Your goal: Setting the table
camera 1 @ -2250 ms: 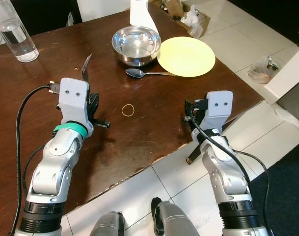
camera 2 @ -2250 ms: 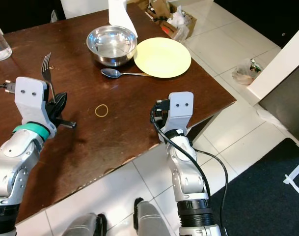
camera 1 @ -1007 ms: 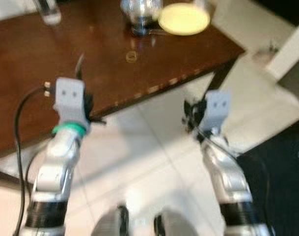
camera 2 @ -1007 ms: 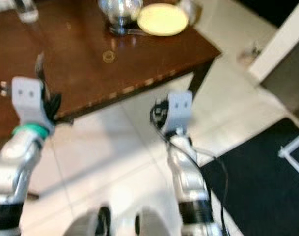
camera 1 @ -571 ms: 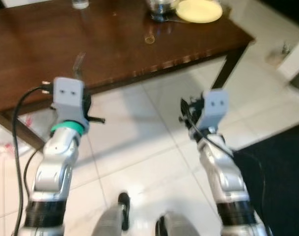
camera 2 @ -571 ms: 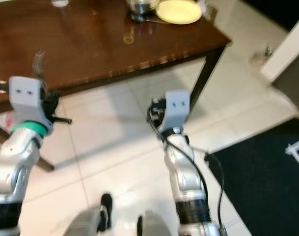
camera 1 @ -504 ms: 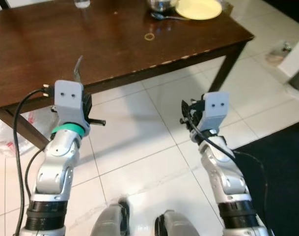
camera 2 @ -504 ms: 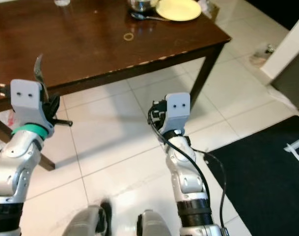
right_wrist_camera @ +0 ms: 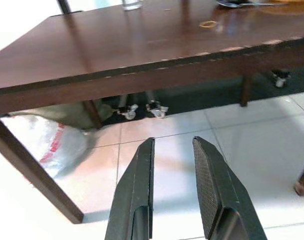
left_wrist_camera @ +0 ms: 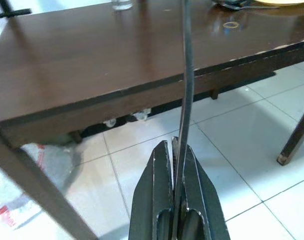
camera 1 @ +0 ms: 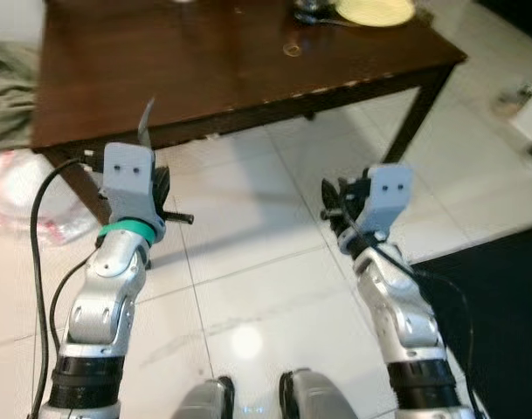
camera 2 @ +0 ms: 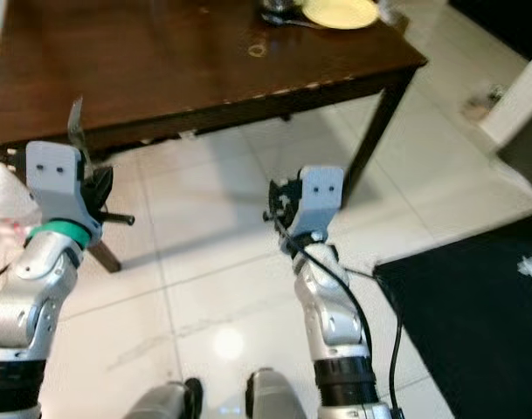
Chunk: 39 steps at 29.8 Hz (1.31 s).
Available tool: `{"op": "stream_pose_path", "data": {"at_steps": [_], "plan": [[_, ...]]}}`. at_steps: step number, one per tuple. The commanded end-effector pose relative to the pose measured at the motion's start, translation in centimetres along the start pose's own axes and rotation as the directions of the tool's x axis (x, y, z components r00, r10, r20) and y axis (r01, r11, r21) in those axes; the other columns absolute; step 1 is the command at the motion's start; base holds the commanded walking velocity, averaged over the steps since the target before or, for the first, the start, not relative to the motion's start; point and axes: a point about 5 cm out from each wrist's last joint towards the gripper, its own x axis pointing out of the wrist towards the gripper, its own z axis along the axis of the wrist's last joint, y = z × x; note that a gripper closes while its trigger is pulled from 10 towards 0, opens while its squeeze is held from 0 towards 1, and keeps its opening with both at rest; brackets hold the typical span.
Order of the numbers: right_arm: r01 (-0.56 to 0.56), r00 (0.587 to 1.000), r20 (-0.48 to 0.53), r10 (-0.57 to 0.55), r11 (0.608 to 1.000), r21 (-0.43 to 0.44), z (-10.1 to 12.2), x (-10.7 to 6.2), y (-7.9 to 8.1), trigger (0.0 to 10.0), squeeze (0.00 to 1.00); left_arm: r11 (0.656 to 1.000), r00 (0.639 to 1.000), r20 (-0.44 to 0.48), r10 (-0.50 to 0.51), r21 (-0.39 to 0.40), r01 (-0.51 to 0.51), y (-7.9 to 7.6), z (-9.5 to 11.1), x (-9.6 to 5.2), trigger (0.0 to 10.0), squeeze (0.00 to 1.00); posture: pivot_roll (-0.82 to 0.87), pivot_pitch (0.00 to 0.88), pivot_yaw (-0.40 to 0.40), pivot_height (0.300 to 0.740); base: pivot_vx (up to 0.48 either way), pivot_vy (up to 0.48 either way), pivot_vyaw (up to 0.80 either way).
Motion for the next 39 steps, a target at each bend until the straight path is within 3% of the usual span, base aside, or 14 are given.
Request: {"op": "stream_pose_path", "data": {"at_steps": [1,16,20,25,26,27,29,33,34,39], "plan": [[-0.023,1.000,-0.014,0.023,1.000,0.007,-0.3,-0.3,0.3,10.0,0.00,1.000,0.999,-0.029,0.022,0.012,-0.022,0.2,-0.6,0.0,10.0,0.00,-0.13,0.066,0.037,0.740,0.000,0.000,0.80],[-0.094,0.996,0.007,0.094,0.995,0.015,0.1,-0.4,1.1,10.0,0.00,0.995,0.993,-0.058,0.099,0.008,-0.098,0.5,-1.2,-0.1,10.0,0.00,-0.13,0.073,0.038,0.740,0.000,0.000,0.80],[-0.033,0.997,-0.066,0.029,0.998,-0.057,-2.1,-1.0,-0.8,10.0,0.00,0.993,0.990,-0.134,0.047,0.111,-0.032,-0.2,-4.1,-1.6,10.0,0.00,-0.12,0.079,0.036,0.740,0.000,0.000,0.80],[0.037,0.988,-0.148,-0.051,0.994,-0.101,-4.3,-1.8,-2.9,10.0,0.00,0.991,0.980,-0.195,0.033,0.133,-0.007,-0.6,-6.1,-2.4,10.0,0.00,-0.11,0.078,0.036,0.740,0.000,0.000,0.80],[0.094,0.972,-0.204,-0.116,0.989,-0.115,-5.8,-2.5,-4.3,10.0,0.00,0.992,0.968,-0.247,0.038,0.128,-0.007,-0.6,-7.6,-2.9,10.0,0.00,-0.11,0.077,0.037,0.740,0.000,0.000,0.80],[0.094,0.972,-0.204,-0.116,0.989,-0.115,-5.8,-2.5,-4.3,10.0,0.00,0.992,0.968,-0.247,0.038,0.128,-0.007,-0.6,-7.6,-2.9,10.0,0.00,-0.11,0.077,0.037,0.740,0.000,0.000,0.80],[0.172,0.935,-0.288,-0.205,0.976,-0.135,-8.0,-4.0,-6.3,10.0,0.00,0.996,0.939,-0.343,0.025,0.084,0.004,-0.7,-10.1,-3.8,10.0,0.00,-0.11,0.073,0.039,0.740,0.000,0.000,0.80],[0.212,0.912,-0.336,-0.236,0.971,-0.108,-9.2,-5.0,-7.0,10.0,0.00,0.999,0.923,-0.386,0.002,0.049,0.018,-0.7,-11.6,-4.1,10.0,0.00,-0.11,0.072,0.039,0.740,0.000,0.000,0.80],[0.263,0.882,-0.386,-0.269,0.962,-0.070,-10.6,-6.1,-7.4,10.0,0.00,0.998,0.910,-0.415,-0.014,0.050,0.038,-0.7,-12.9,-4.2,10.0,0.00,-0.12,0.070,0.042,0.740,0.000,0.000,0.80],[0.290,0.867,-0.407,-0.287,0.955,-0.056,-11.2,-6.5,-7.6,10.0,0.00,0.997,0.906,-0.423,-0.028,0.051,0.054,-0.9,-13.3,-4.2,10.0,0.00,-0.11,0.070,0.042,0.740,0.000,0.000,0.80]]}}
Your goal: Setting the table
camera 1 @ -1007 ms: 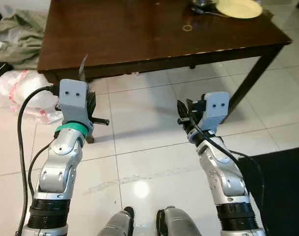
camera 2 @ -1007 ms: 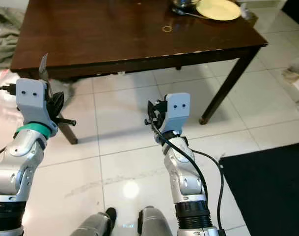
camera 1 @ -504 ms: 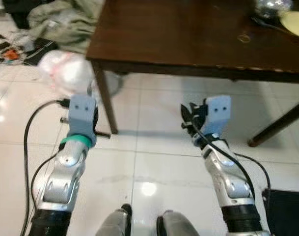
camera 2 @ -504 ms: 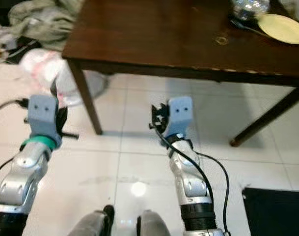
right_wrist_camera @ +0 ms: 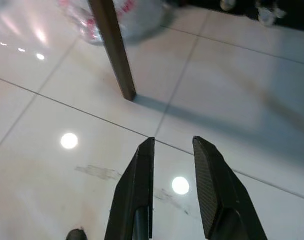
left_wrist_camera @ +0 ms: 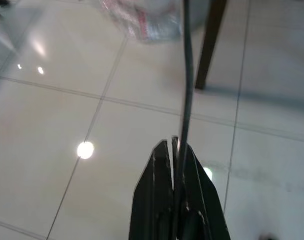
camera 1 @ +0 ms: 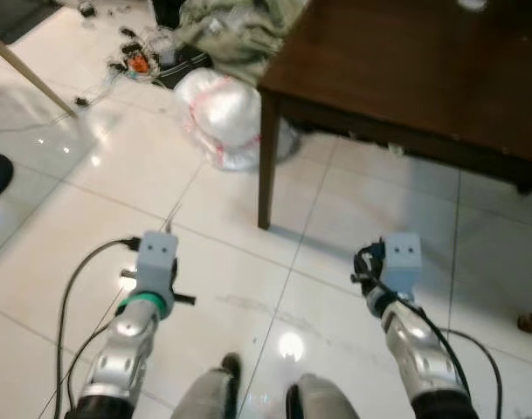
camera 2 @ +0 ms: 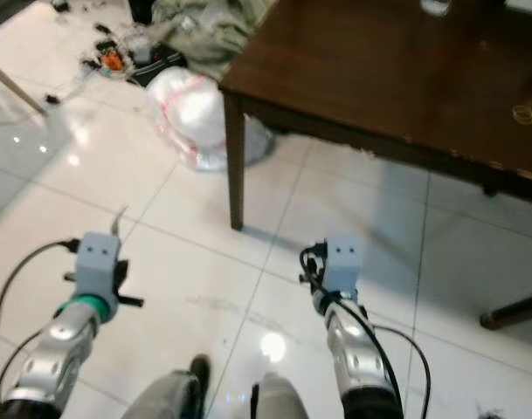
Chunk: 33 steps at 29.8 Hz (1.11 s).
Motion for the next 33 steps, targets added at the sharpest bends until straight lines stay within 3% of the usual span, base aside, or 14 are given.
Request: {"op": "stream_pose_path", "data": {"at_steps": [1,8,28,33], "plan": [[0.022,0.999,-0.033,-0.021,0.999,0.026,-1.3,-0.3,-0.2,10.0,0.00,1.000,0.999,-0.053,-0.006,0.011,0.007,0.1,-1.7,-0.3,10.0,0.00,-0.12,0.071,0.046,0.740,0.000,0.000,0.80],[-0.053,0.999,-0.009,0.053,0.997,-0.056,-1.5,-0.4,0.6,10.0,0.00,1.000,0.998,-0.066,0.005,0.023,-0.003,-0.2,-2.7,-0.5,10.0,0.00,-0.11,0.076,0.042,0.740,0.000,0.000,0.80],[-0.178,0.982,0.046,0.182,0.980,-0.087,-1.2,-0.3,2.2,10.0,0.00,0.993,0.992,-0.031,0.121,0.006,-0.121,0.6,-3.2,-0.5,10.0,0.00,-0.11,0.079,0.033,0.740,0.000,0.000,0.80],[-0.245,0.963,0.088,0.254,0.964,-0.100,-0.6,-0.4,3.1,10.0,0.00,0.985,0.985,-0.015,0.170,0.021,-0.169,1.0,-3.3,-0.4,10.0,0.00,-0.12,0.079,0.029,0.740,0.374,0.000,0.64]]}}
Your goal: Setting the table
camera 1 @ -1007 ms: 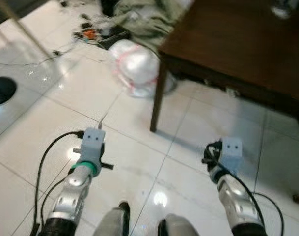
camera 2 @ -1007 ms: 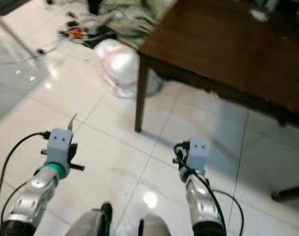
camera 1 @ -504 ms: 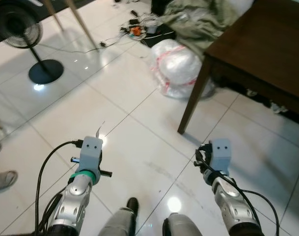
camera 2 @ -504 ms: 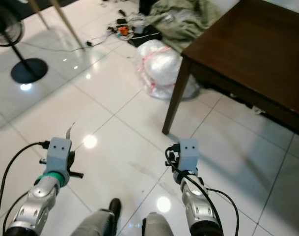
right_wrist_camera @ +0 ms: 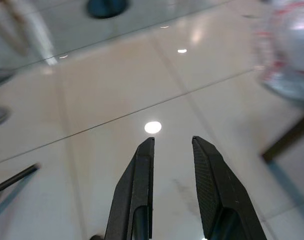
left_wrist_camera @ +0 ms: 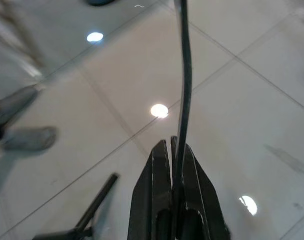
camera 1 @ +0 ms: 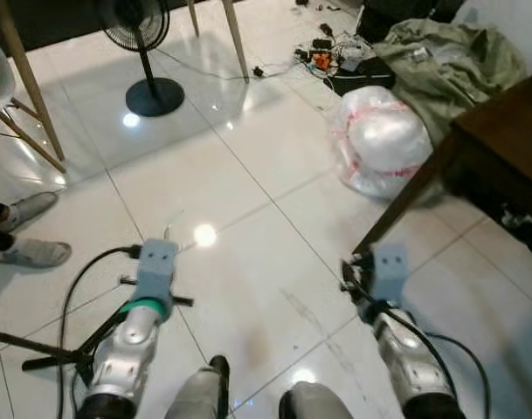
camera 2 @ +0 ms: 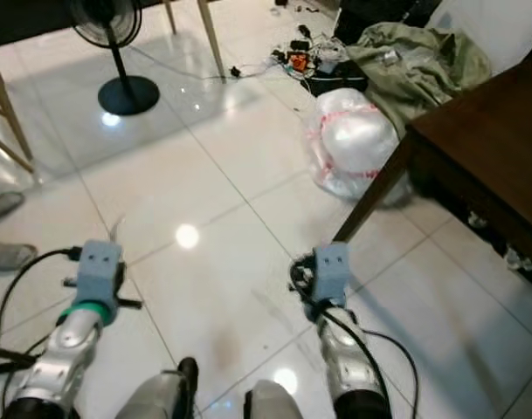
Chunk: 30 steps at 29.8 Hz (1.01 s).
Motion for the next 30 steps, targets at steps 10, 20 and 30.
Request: {"op": "stream_pose_path", "data": {"at_steps": [10,20,30], "plan": [[-0.034,0.999,0.010,0.034,0.999,-0.001,-0.28,-0.38,0.25,10.0,0.00,0.999,0.999,-0.013,0.032,0.014,-0.031,-0.21,-0.89,-0.10,10.0,0.00,-0.12,0.080,0.026,0.740,0.464,0.000,0.00],[-0.041,0.999,0.009,0.041,0.999,-0.011,-0.40,-0.40,0.36,10.0,0.00,0.999,0.999,-0.006,0.034,0.016,-0.034,-0.23,-0.89,-0.01,10.0,0.00,-0.12,0.081,0.028,0.740,0.464,0.000,0.00],[-0.044,0.999,0.014,0.044,0.999,-0.010,-0.22,-0.24,0.52,10.0,0.00,0.999,0.999,-0.001,0.036,0.019,-0.036,-0.21,-0.86,0.06,10.0,0.00,-0.12,0.082,0.027,0.740,0.465,0.000,0.00]]}}
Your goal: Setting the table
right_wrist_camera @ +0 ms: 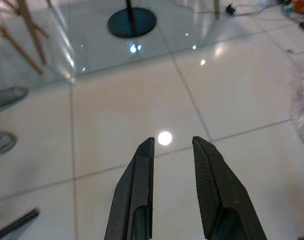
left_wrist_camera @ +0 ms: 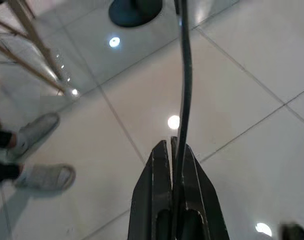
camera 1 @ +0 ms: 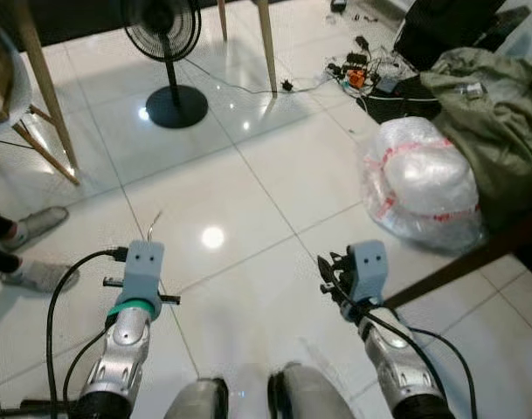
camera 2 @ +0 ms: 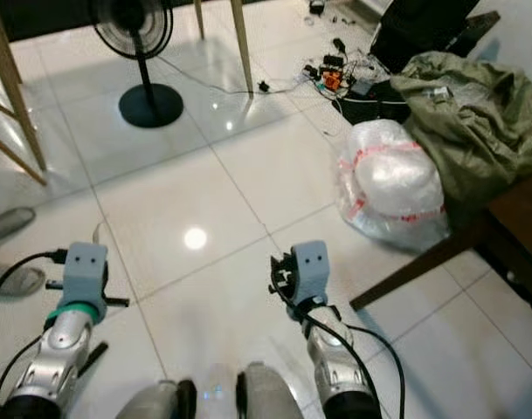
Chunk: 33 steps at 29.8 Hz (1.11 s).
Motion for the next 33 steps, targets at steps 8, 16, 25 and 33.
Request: {"op": "stream_pose_path", "data": {"at_steps": [8,16,25,33], "plan": [[0.024,1.000,-0.019,-0.024,1.000,0.005,-0.5,-0.4,-0.6,10.0,0.00,1.000,1.000,-0.014,-0.010,-0.001,0.010,-0.5,-0.6,-0.3,10.0,0.00,-0.12,0.083,0.026,0.740,0.465,0.000,0.00],[0.016,1.000,-0.013,-0.016,1.000,0.001,-0.3,-0.2,-0.4,10.0,0.00,1.000,1.000,-0.011,-0.006,-0.003,0.006,-0.5,-0.6,-0.2,10.0,0.00,-0.11,0.083,0.023,0.740,0.465,0.000,0.00],[0.031,0.999,0.015,-0.031,0.999,-0.009,0.5,0.1,-0.7,10.0,0.00,1.000,1.000,0.029,0.005,0.011,-0.005,0.0,0.4,0.1,10.0,0.00,-0.11,0.076,0.022,0.740,0.465,0.000,0.00],[0.159,0.980,0.125,-0.153,0.987,-0.036,3.8,1.2,-2.3,10.0,0.00,1.000,0.983,0.180,0.022,0.015,-0.025,1.0,4.7,1.3,10.0,0.00,-0.10,0.069,0.027,0.740,0.465,0.000,0.00]]}}
